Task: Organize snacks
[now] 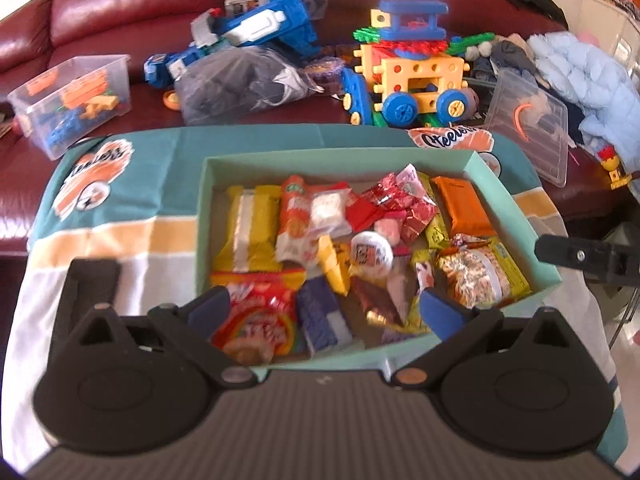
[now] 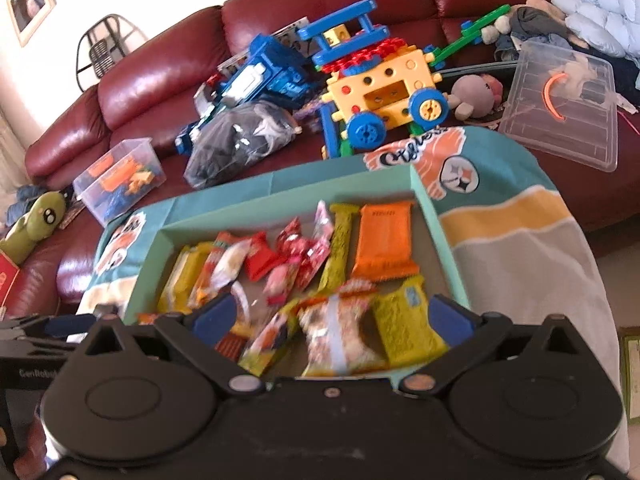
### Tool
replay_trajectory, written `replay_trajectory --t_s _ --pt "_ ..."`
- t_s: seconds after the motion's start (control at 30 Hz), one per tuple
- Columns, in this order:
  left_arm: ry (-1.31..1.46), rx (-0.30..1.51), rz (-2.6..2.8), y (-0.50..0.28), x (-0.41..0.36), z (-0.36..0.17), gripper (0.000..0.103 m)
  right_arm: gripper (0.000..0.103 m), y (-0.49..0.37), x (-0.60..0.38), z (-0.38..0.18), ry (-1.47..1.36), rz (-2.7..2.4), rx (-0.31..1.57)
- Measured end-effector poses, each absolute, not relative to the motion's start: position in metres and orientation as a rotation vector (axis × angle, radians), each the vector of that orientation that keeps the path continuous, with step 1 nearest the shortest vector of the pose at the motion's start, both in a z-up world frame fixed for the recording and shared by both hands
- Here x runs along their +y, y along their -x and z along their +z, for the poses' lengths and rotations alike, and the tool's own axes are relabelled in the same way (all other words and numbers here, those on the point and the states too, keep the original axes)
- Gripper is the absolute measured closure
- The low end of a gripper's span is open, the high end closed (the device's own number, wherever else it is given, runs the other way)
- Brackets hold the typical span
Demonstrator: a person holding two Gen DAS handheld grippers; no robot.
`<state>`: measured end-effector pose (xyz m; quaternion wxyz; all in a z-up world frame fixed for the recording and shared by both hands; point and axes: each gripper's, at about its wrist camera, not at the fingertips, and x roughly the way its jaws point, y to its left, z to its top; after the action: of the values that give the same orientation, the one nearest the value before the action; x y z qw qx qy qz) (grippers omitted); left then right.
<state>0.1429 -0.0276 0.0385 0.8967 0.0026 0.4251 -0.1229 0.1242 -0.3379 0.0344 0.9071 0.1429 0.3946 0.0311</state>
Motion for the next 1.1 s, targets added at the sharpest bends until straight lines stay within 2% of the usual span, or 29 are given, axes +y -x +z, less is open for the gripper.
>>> replay_trajectory --t_s 0.4,1.1 --pt "0.04 0.872 -0.212 -0.086 0.011 0.044 0.0 0.0 -0.062 -0.309 0.057 -0.233 0.086 0.79" --pt "0.058 0.958 -0.09 -0.069 0.036 0.006 0.0 0.0 -0.036 -0.307 0.02 -0.199 -0.019 0.929"
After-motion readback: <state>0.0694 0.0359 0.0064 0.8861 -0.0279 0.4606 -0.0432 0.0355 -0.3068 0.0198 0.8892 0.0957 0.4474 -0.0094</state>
